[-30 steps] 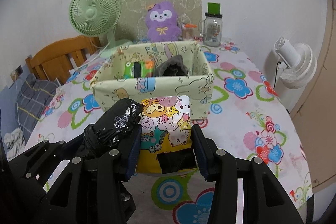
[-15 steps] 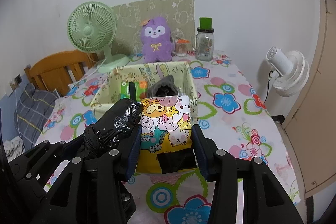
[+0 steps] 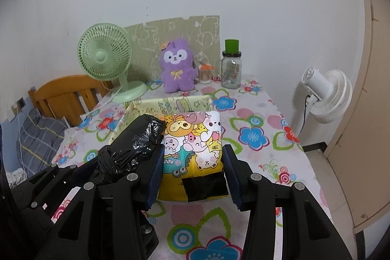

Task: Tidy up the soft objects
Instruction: 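Lift the black bundle with the left gripper while the right carries the yellow packet over the box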

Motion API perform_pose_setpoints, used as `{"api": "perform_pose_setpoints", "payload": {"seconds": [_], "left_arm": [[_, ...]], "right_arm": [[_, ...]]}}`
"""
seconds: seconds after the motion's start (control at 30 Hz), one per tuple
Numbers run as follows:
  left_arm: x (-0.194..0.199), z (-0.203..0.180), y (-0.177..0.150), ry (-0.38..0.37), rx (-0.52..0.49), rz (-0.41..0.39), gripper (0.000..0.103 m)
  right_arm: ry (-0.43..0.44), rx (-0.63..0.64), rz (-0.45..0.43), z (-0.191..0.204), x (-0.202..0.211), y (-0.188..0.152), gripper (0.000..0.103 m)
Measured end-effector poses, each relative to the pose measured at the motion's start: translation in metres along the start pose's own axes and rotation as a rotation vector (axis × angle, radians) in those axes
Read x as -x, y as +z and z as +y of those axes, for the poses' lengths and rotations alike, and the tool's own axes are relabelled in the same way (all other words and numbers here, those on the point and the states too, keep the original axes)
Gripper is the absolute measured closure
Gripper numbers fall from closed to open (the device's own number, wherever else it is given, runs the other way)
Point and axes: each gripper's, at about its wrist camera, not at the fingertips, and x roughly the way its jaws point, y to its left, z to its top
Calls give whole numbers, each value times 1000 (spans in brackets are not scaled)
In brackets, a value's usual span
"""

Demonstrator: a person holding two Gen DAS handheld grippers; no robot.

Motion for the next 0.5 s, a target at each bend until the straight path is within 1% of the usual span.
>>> {"api": "perform_pose_setpoints", "payload": {"seconds": [0.33,0.5], "left_arm": [[8,-1,18,-6,-7,-42,51],[9,0,25,-23,-2,-47,51]], "right_arm": [[-6,1,-46,0,9,17,53],[-4,-5,-61,0,10,25,53]]}}
